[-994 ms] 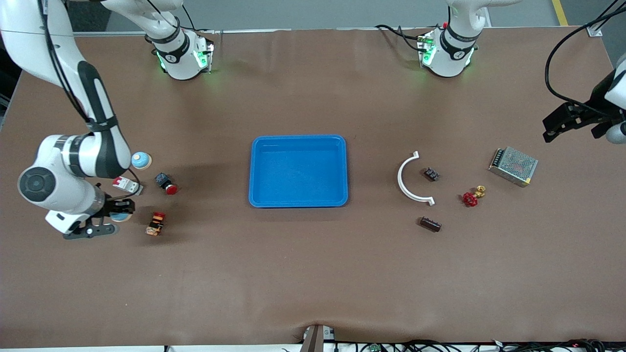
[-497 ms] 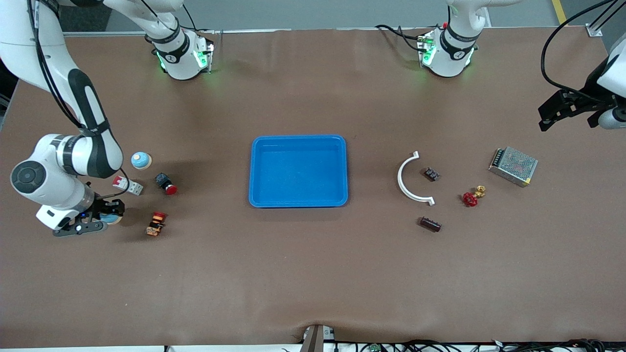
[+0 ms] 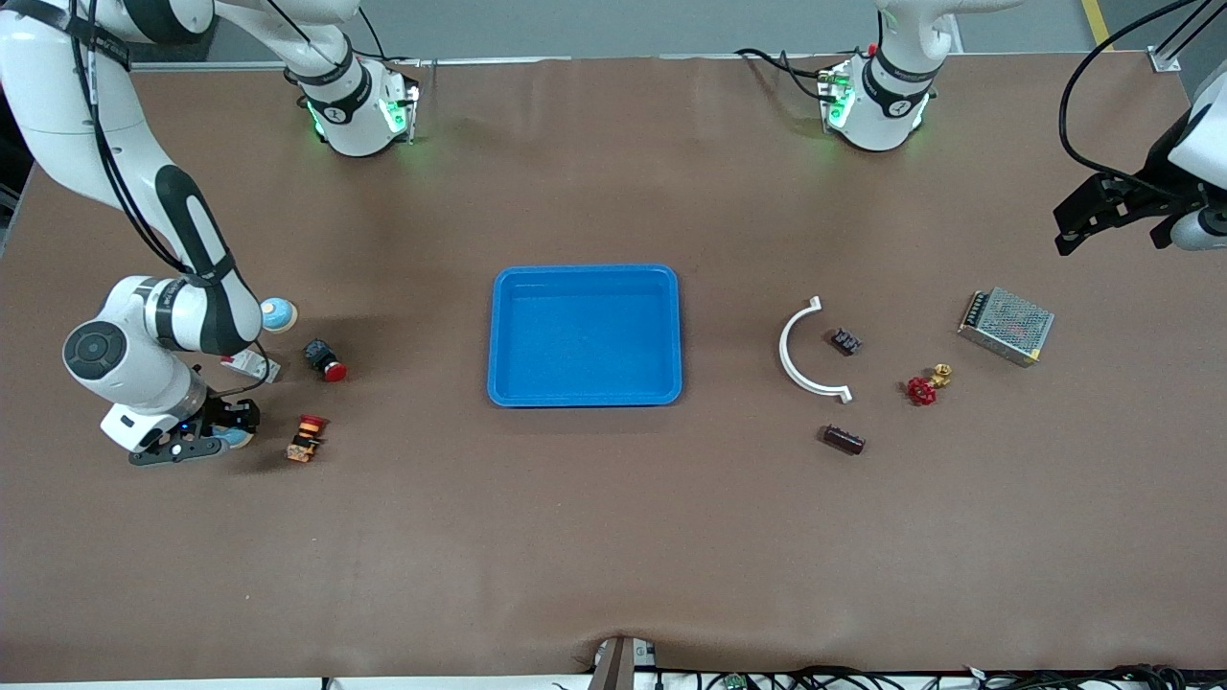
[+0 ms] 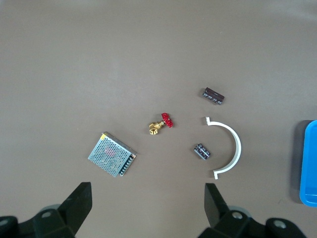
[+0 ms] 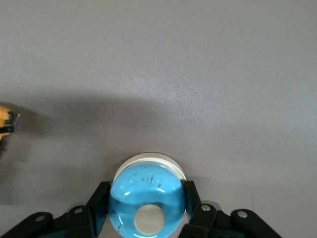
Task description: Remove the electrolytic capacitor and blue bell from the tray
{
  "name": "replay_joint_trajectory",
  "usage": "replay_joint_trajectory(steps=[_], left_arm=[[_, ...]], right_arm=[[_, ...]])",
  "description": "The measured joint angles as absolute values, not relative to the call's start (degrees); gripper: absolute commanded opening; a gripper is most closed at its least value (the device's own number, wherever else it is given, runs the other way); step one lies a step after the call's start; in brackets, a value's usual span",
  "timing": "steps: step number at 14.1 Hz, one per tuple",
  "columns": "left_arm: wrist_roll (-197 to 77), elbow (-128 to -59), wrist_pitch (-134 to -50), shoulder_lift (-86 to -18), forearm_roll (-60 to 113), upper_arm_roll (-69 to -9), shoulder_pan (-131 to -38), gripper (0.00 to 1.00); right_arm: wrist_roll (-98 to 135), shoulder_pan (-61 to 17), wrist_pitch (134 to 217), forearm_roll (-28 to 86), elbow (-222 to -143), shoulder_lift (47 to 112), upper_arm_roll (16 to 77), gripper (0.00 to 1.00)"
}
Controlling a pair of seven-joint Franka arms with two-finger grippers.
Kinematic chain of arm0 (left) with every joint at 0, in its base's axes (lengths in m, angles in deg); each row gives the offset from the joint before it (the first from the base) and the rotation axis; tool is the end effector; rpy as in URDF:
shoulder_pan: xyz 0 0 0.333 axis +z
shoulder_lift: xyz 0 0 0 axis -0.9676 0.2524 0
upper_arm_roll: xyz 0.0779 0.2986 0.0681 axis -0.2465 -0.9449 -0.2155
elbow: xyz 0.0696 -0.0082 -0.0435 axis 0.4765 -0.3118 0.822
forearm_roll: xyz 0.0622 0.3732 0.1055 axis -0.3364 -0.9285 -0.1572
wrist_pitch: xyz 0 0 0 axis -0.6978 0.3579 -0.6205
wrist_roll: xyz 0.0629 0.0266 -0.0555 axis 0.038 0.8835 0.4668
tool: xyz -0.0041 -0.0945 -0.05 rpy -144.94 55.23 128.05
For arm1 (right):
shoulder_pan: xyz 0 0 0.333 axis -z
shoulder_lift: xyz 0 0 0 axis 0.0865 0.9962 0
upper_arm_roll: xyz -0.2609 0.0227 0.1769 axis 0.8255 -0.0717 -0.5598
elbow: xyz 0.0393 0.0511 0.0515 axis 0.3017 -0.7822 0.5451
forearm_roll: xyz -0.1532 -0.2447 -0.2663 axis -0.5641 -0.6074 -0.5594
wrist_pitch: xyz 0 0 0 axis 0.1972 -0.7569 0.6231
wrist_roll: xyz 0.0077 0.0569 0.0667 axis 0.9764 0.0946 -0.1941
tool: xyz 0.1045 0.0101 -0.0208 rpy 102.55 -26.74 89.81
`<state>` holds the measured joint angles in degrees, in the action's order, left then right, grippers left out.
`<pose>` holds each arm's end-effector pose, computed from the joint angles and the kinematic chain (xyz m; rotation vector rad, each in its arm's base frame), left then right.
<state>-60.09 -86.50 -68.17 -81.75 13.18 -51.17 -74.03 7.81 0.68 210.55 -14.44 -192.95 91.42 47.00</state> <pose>0.5360 -0.0398 0.6471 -3.0648 -0.0358 -0.1344 0.6270 -0.1216 0.1812 2.9830 0.2867 0.1072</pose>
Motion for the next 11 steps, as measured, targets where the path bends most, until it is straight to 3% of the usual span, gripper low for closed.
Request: replay_joint_trajectory(steps=[11], left_arm=[[-60.09,-86.69,-68.25,-80.72,13.18,-50.45,-74.57,1.00]], right_arm=[[7.97,0.70,211.95,-14.19,-192.98,91.62,46.46,0.00]])
